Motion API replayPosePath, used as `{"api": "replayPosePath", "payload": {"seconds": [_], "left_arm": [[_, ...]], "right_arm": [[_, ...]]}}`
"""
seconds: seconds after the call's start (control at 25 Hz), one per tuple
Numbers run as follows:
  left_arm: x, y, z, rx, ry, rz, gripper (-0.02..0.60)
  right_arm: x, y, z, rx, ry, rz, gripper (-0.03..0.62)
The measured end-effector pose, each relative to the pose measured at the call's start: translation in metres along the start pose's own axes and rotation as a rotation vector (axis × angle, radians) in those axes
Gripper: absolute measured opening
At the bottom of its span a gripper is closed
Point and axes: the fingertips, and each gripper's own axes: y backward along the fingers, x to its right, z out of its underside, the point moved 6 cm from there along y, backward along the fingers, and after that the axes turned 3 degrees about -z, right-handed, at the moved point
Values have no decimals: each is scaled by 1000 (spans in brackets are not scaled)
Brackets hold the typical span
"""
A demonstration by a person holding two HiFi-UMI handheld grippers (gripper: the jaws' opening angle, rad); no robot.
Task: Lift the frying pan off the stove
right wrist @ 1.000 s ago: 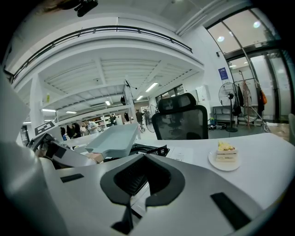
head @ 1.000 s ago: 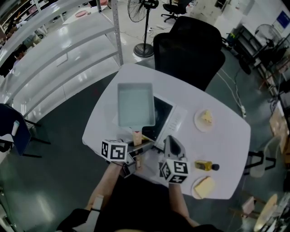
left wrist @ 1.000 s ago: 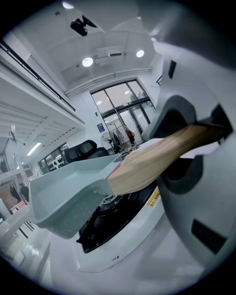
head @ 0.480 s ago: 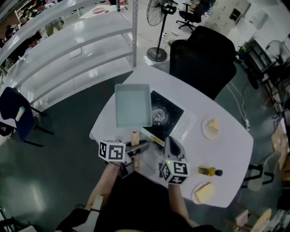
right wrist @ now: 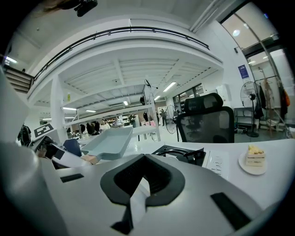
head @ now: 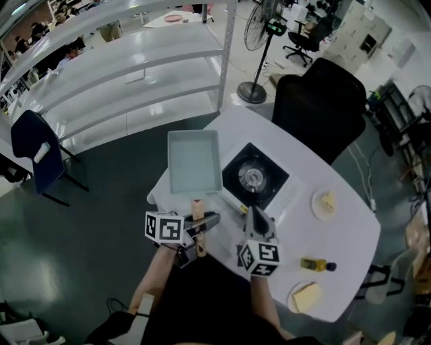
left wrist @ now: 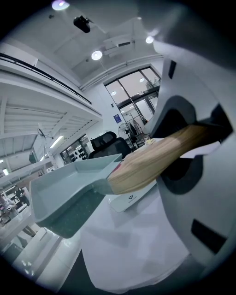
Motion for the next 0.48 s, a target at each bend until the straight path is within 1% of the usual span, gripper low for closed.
{"api": "replayPosePath", "payload": {"seconds": [0.36, 0.48], "left_arm": [[-14, 51, 5, 77, 18, -55, 106], [-18, 67, 8, 107, 22, -63, 106]], "right_arm": [[-38, -9, 0, 4, 31, -76, 6], [-51, -12, 1, 5, 35, -99, 6]]}}
